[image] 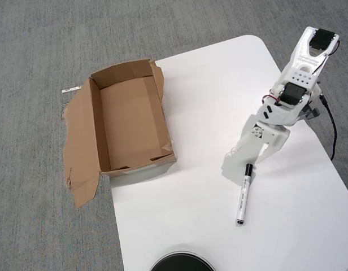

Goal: Grasp a pen and put it in the box.

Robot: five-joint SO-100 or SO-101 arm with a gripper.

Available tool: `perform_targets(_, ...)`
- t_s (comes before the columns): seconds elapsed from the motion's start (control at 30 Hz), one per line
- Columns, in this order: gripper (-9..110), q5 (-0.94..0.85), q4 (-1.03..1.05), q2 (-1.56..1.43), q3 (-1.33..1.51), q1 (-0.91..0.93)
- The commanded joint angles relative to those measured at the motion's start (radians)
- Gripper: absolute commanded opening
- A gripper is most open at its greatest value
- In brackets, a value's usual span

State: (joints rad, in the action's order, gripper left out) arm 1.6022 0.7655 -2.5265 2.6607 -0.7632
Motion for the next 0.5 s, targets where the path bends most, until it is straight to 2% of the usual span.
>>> perform_targets(0.0, 24, 0.007, -0.012, 0.041, -0.01, -0.013)
perform_targets(0.3, 24, 0.007, -0.021, 0.155, -0.024, -0.096)
perform_targets(0.47, 24, 0.007, -0.16, 0.206, -0.022, -0.111)
